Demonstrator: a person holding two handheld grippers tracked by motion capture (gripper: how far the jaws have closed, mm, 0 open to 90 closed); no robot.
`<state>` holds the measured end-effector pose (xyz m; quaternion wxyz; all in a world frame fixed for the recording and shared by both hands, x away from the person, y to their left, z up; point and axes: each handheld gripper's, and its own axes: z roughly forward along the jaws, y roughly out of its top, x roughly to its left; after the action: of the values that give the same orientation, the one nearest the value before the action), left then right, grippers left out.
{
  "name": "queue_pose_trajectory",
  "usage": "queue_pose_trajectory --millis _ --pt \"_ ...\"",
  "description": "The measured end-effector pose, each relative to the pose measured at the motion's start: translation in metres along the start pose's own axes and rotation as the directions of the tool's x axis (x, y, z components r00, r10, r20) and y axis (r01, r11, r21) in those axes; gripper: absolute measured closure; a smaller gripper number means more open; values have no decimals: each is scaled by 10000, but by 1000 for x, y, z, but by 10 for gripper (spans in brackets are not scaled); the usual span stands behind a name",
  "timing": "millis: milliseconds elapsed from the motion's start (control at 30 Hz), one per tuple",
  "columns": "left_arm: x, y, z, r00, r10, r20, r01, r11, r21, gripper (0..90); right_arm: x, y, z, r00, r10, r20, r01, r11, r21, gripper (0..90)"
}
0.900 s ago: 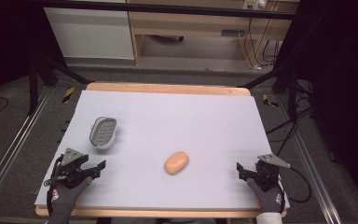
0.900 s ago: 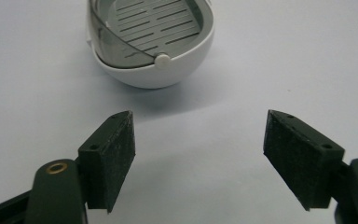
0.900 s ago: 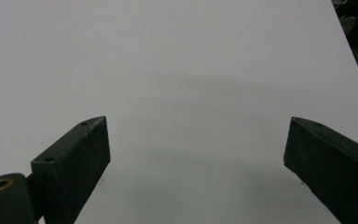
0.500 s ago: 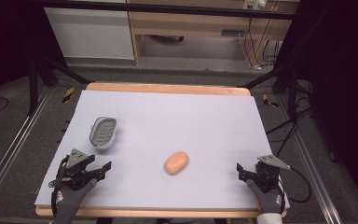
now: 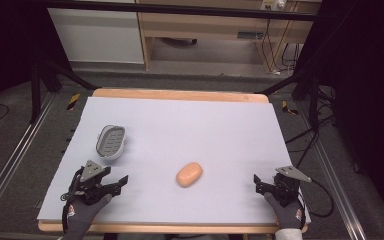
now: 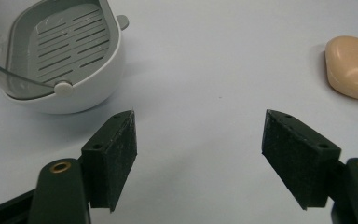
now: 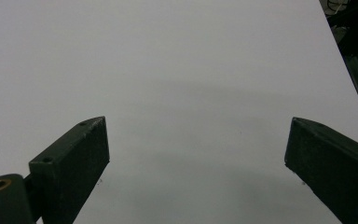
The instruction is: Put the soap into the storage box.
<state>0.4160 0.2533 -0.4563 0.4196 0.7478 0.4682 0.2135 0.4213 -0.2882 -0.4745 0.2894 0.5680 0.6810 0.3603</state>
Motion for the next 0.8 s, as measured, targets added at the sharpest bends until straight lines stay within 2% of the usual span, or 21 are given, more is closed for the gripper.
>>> queue_pose_trajectory --millis 533,800 --pt "-15 13 3 9994 229 242 -225 9996 -175 251 0 0 -1 10000 64 -33 -64 10000 -21 64" --pt "-25 29 4 9976 540 438 -527 9981 -321 248 2 0 0 9999 -25 -106 25 10000 57 61"
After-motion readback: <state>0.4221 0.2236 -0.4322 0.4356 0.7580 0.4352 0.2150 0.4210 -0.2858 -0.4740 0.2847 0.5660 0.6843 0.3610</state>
